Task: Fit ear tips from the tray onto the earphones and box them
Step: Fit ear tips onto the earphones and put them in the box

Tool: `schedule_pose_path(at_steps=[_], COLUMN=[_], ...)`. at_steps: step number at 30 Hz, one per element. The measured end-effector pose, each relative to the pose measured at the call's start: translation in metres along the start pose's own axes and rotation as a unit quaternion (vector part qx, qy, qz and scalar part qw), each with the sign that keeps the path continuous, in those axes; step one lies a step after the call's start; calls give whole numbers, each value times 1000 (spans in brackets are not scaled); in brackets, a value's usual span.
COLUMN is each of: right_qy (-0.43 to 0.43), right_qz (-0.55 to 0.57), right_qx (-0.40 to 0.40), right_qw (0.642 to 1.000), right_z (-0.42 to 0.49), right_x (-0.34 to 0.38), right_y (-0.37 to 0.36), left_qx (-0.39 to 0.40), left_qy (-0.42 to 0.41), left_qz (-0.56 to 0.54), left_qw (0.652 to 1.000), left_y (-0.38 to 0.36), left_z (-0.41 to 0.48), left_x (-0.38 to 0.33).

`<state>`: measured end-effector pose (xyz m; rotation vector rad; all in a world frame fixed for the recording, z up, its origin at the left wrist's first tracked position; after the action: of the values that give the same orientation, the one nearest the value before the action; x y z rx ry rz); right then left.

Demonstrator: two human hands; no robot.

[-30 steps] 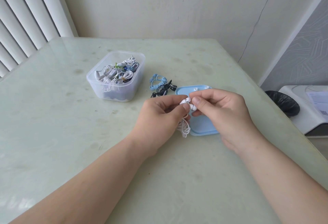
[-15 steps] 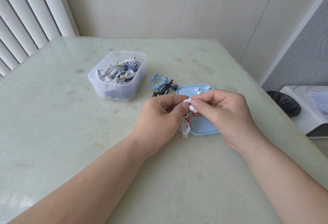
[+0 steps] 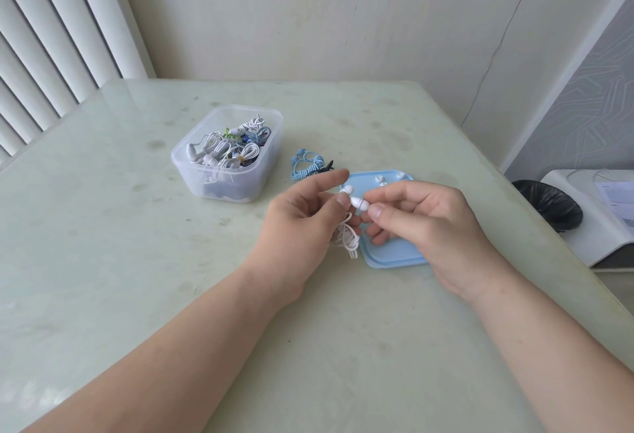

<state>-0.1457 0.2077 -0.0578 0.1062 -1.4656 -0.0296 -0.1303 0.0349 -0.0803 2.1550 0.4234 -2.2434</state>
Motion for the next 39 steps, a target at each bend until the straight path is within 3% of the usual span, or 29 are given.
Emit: schedule_pose_path(at_steps=[12,18,21,24,27,30,35,39], right_qy=[-14,1,4,-3,-17,-34,-58,-59], right_qz=[-3,-4,20,28,25,33,26,11], right_qx=[-65,-100,-105,-56,-7,2,-9,-11], right_qw=[998,995,994,998,1000,999,998,998], right_z=[0,-11,-6,9,27,37,46,48], right_x=[-4,4,18,36,51,57,50,48], right_y=[1,-8,-28,-55,-77,-87,-86,-83], left_qx=[45,-21,-44,-87,-141,-125,-75,-33], left_qy=[-4,61,44,-3,-34,-34,-119,-129], left_qz=[60,31,59,128,231,339,596,648], left_qw=[997,997,996,988,962,932,790,750], left_y=[0,12,34,63,87,98,97,99], left_z=[-9,-8,9,38,70,94,106,103], left_x=[-4,-22,-51,-86,-110,-108,-107,-107])
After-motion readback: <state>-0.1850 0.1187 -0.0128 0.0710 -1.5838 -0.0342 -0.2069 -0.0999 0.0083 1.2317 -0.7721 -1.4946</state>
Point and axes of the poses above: each hand's wrist, its own z-axis towards the middle knuckle, its own y-axis out of the back of the hand, x = y × z, the point moved 4 cm from there along z, towards the middle knuckle, and after that the axes turned 8 degrees about -x, right-handed, at the moved point
